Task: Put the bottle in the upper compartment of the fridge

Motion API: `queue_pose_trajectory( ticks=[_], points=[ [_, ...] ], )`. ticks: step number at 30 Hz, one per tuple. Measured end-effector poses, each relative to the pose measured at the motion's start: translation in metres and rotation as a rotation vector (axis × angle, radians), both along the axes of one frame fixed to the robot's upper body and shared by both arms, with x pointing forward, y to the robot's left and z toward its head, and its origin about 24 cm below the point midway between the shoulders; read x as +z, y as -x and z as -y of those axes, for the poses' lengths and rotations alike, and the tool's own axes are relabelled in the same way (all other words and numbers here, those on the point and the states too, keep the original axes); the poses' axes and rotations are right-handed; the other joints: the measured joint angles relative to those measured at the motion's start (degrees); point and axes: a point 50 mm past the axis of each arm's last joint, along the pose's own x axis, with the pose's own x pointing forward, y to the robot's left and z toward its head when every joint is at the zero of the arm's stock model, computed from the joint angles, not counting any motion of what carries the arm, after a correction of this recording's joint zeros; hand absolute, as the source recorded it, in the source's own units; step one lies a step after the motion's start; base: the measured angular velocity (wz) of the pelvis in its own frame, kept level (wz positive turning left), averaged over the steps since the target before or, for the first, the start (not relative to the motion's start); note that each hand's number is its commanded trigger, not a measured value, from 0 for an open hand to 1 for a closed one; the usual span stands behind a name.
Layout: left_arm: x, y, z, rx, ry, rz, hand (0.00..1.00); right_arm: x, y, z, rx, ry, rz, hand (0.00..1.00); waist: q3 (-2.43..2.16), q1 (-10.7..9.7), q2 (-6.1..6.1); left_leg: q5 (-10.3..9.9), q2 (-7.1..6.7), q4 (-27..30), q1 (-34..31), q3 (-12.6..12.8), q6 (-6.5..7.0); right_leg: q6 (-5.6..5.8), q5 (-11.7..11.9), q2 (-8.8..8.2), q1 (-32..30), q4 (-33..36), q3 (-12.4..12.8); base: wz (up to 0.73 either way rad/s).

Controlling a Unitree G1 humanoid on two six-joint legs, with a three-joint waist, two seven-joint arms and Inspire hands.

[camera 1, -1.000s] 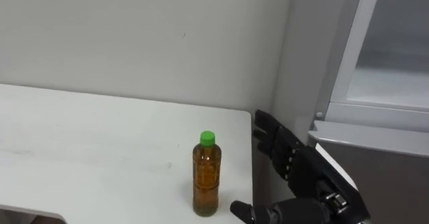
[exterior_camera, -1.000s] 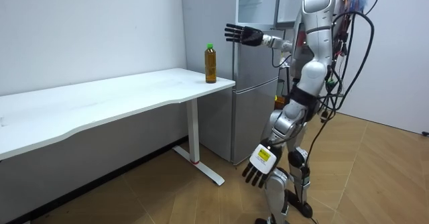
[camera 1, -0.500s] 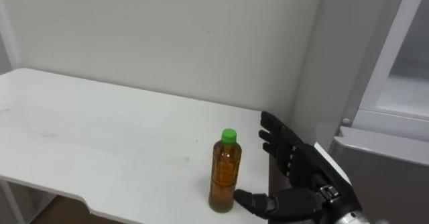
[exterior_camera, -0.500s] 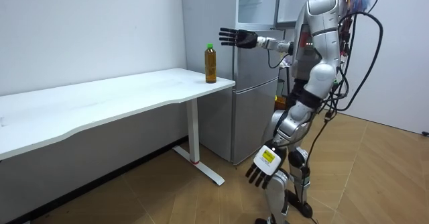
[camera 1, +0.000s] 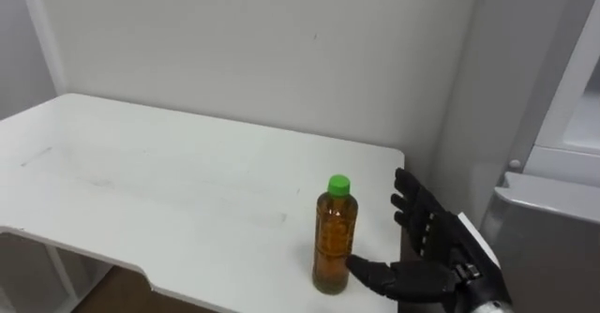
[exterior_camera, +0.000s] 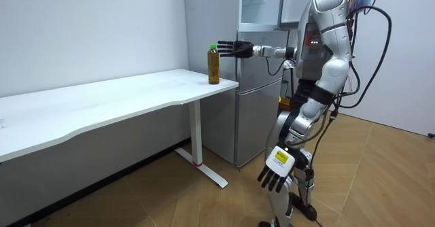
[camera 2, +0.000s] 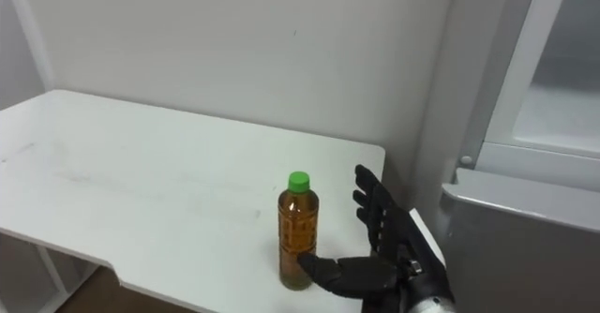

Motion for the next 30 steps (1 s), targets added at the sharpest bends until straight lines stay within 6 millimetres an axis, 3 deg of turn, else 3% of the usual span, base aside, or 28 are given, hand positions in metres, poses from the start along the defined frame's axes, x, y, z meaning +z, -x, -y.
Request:
queue_pose_trajectory(
  ticks=[5, 11, 23, 30],
  points=[
    [-0.001, 0.001, 0.002, -0.007, 0.001, -0.02, 0.0, -0.003, -0.018, 0.002, -0.061, -0.002, -0.032, 0.0, 0.1, 0.7, -0.91, 0.8, -0.42, -0.3, -0.6, -1.5, -0.02, 0.0, 0.0, -0.13, 0.0, -0.1, -1.4, 0.17],
    [-0.002, -0.001, 0.004, -0.019, 0.004, -0.03, 0.0, -0.012, -0.019, -0.007, -0.049, 0.009, -0.077, 0.0, 0.23, 1.6, -1.6, 1.3, -0.76, 0.0, -1.6, -2.7, 0.09, 0.0, 0.0, -0.33, -0.1, -0.1, -2.7, 0.12],
    [-0.001, -0.004, 0.006, -0.017, 0.015, -0.042, 0.0, -0.015, -0.019, -0.006, -0.123, 0.045, -0.083, 0.0, 0.12, 4.5, -1.05, 1.8, -1.33, -0.1, -1.8, -3.3, 0.38, 0.0, 0.0, -0.83, 0.1, 0.0, -3.7, 0.03],
    [-0.002, -0.002, 0.006, -0.013, 0.015, -0.052, 0.0, -0.011, -0.027, -0.011, -0.177, 0.026, -0.075, 0.0, 0.16, 4.7, -0.88, 1.9, -1.61, -0.1, -1.8, -3.6, 0.53, 0.01, 0.0, -1.03, 0.1, 0.1, -3.8, 0.0]
  ],
)
